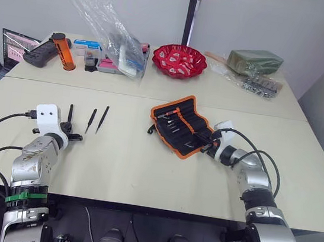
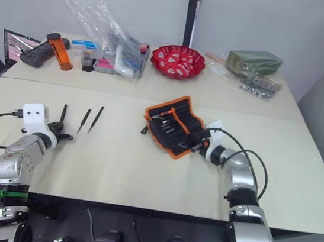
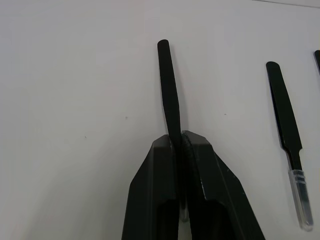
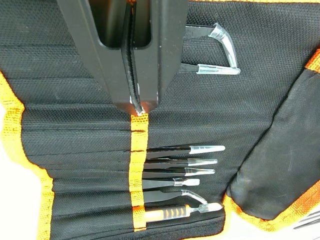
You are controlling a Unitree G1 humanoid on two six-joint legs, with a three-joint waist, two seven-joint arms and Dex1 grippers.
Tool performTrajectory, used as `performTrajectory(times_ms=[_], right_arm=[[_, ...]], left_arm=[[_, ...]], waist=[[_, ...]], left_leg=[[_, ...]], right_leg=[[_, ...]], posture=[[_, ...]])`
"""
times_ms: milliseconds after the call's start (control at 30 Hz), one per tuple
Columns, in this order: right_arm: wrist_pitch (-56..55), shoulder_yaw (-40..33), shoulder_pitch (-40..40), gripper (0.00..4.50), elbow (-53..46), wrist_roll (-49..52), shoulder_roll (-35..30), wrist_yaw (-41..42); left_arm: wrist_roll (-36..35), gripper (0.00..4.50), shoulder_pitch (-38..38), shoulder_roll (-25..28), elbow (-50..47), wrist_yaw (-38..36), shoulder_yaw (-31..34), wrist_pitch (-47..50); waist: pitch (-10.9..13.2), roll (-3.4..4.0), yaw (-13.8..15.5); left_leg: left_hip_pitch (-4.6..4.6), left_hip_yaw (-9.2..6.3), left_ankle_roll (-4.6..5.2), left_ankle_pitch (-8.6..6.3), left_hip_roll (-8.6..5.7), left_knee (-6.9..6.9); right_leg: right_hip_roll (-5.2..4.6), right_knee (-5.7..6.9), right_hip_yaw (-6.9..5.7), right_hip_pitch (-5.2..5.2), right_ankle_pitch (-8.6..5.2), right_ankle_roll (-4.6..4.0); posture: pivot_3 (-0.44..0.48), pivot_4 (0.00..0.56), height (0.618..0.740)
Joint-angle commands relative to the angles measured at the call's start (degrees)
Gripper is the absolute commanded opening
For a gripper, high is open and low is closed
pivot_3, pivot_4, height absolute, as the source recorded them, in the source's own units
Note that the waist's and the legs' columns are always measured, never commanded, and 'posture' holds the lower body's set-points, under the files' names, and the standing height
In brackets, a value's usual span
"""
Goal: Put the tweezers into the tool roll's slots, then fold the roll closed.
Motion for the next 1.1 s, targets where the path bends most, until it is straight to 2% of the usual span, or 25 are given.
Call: performTrajectory(times_ms=[33, 367, 467, 667, 800, 933, 1033, 1100], right_arm=[[1.01, 0.06, 0.56, 0.00, -0.23, -0.61, -0.21, -0.53], [2.31, -1.03, 0.36, 0.00, -3.57, 0.27, -1.69, -0.38], [3.18, -0.70, 1.01, 0.00, -5.42, 0.11, -2.22, 0.05], [5.41, -0.99, 3.97, 0.00, -9.49, 0.63, -3.44, 0.09], [5.61, -0.77, 5.35, 0.00, -10.18, 0.19, -3.56, -0.40], [5.62, -0.65, 6.29, 0.00, -10.65, 0.02, -3.41, -0.95], [5.56, -0.76, 6.64, 0.00, -10.89, -0.01, -3.02, -1.77], [5.58, -0.77, 6.72, 0.00, -11.02, -0.03, -2.75, -2.23]], left_arm=[[-2.27, 0.03, -1.12, 3.42, -2.45, -1.87, 4.30, -3.95], [-4.68, 0.03, -2.78, 11.40, -8.53, -9.59, 1.94, -1.87], [-6.65, 0.03, -5.27, 13.82, -11.24, -14.32, -1.42, 1.52], [-9.70, 0.03, -13.59, 16.48, -18.10, -23.96, -14.78, 11.72], [-9.24, 0.03, -21.50, 14.10, -16.80, -28.45, -24.14, 14.84], [-7.98, 0.03, -28.97, 8.92, -11.85, -31.94, -32.31, 16.34], [-3.44, 0.03, -33.76, 4.38, -4.99, -32.69, -39.14, 13.97], [-0.81, 0.03, -37.07, 1.83, -0.77, -31.77, -42.80, 17.41]], waist=[[0.00, 0.00, -0.03], [0.02, 0.02, 0.13], [0.04, 0.02, 0.16], [0.06, 0.03, 0.22], [0.07, 0.03, -0.04], [0.07, 0.02, 0.08], [0.07, 0.04, 0.04], [0.07, 0.04, 0.07]], left_leg=[[-0.07, 0.00, 0.00, 0.00, 0.00, 0.00], [-0.30, 0.00, -0.02, 0.01, -0.01, 0.00], [-0.36, -0.02, -0.01, 0.01, 0.00, 0.00], [-0.44, -0.05, -0.01, 0.01, -0.04, 0.00], [-0.39, -0.04, -0.01, 0.01, -0.02, -0.04], [-0.42, -0.04, -0.01, 0.01, -0.05, 0.02], [-0.41, -0.04, -0.01, 0.02, -0.04, 0.00], [-0.41, -0.04, 0.00, 0.02, -0.05, 0.01]], right_leg=[[0.00, 0.01, 0.00, -0.09, 0.00, 0.00], [0.00, 0.06, 0.01, -0.34, 0.01, -0.01], [0.00, 0.06, -0.01, -0.39, 0.00, -0.01], [-0.01, 0.04, -0.01, -0.41, -0.01, 0.02], [0.02, 0.05, 0.00, -0.41, -0.02, 0.03], [0.00, 0.02, 0.00, -0.38, -0.03, 0.05], [0.02, 0.04, 0.01, -0.39, -0.03, 0.06], [0.02, 0.03, 0.01, -0.39, -0.03, 0.06]], posture=[[0.000, 0.150, 0.740], [0.000, 0.150, 0.740], [0.000, 0.150, 0.740], [0.000, 0.150, 0.740], [0.000, 0.150, 0.740], [0.000, 0.150, 0.740], [0.000, 0.150, 0.740], [0.000, 0.150, 0.740]])
